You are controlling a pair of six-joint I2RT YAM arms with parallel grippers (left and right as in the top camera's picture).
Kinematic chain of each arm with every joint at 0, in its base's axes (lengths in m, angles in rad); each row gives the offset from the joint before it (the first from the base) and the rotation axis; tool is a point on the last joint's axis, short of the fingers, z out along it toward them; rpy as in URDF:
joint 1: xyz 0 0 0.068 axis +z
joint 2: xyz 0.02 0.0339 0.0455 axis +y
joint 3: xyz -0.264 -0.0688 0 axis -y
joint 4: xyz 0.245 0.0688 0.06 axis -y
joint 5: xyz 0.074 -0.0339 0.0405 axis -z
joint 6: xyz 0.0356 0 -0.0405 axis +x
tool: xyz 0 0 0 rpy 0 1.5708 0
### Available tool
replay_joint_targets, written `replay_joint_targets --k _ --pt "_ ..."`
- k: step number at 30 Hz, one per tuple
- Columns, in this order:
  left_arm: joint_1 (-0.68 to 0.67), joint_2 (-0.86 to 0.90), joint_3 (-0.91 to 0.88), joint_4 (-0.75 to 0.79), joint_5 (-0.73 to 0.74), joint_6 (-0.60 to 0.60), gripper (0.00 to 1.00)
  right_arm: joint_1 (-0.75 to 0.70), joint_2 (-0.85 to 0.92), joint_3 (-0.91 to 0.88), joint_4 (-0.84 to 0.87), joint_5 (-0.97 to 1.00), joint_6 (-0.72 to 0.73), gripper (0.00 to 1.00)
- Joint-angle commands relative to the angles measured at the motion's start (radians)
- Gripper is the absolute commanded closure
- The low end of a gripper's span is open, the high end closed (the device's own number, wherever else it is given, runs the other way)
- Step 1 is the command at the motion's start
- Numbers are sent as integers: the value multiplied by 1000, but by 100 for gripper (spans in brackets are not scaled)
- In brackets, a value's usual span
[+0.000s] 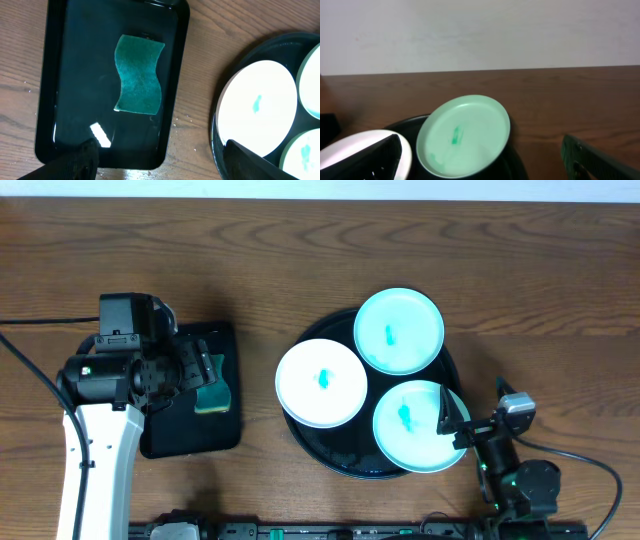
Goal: Clean dirty plates on tray and stack at the side
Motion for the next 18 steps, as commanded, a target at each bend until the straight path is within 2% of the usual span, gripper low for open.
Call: replay_joint_targets --k 1,7,10,18 --pt "-4 -2 20 0 10 -2 20 0 81 121 -15 -25 11 1" --pt "-4 -2 20 8 10 -2 20 0 463 467 -202 -34 -24 1" --pt "-4 -2 20 8 10 -2 20 0 715 720 -359 -93 -24 1" --pt "-4 -2 20 8 10 -2 20 33 1285 1372 -1008 -116 -24 1"
